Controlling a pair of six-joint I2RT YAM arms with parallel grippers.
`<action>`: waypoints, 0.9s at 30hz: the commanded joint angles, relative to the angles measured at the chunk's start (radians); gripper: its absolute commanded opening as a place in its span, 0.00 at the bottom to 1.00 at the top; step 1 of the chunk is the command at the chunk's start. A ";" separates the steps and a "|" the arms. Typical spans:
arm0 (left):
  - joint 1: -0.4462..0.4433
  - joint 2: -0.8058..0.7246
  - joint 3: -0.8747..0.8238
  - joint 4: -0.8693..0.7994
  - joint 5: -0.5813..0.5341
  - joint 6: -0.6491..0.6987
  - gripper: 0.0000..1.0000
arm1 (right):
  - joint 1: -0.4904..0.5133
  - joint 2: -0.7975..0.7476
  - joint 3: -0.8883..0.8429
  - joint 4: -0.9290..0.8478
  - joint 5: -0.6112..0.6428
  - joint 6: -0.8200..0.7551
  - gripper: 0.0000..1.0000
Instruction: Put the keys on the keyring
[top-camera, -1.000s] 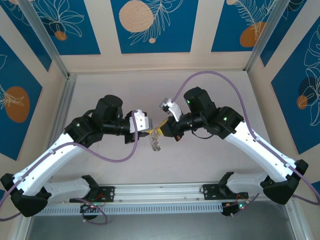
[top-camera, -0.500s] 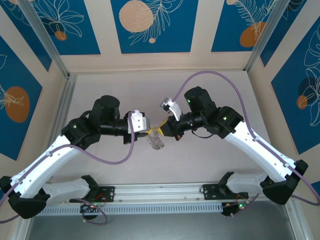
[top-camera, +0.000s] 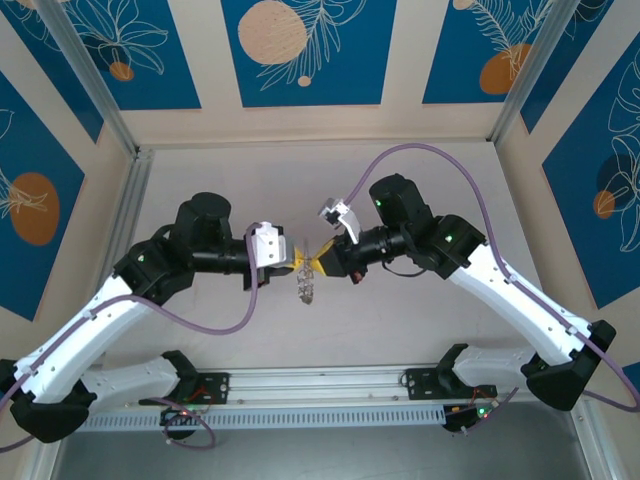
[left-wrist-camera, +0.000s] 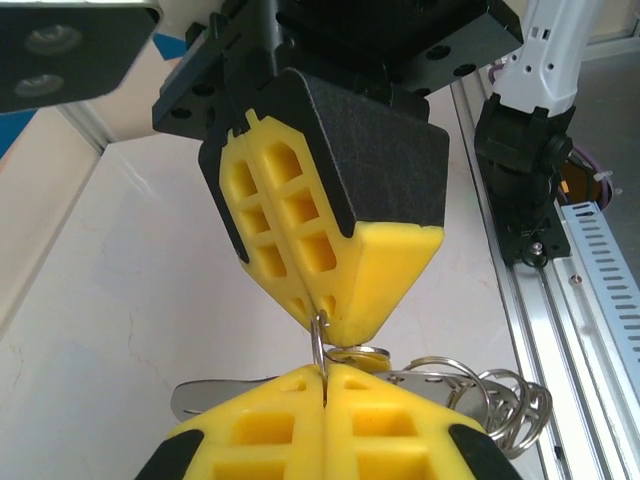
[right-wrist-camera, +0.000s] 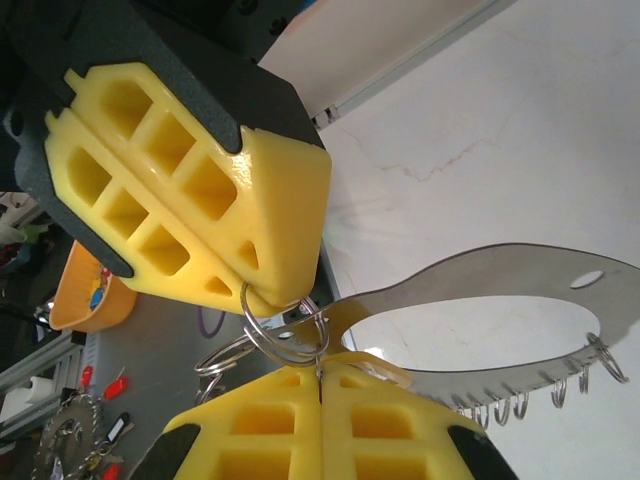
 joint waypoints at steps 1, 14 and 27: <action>-0.014 -0.045 0.005 0.093 0.097 -0.028 0.00 | -0.008 -0.034 -0.036 0.026 -0.038 0.021 0.00; -0.013 -0.048 -0.001 0.154 0.174 -0.096 0.00 | 0.002 -0.224 -0.088 0.101 0.071 -0.032 0.40; -0.008 -0.039 0.007 0.244 0.336 -0.231 0.00 | 0.062 -0.235 -0.061 0.249 0.055 -0.168 0.44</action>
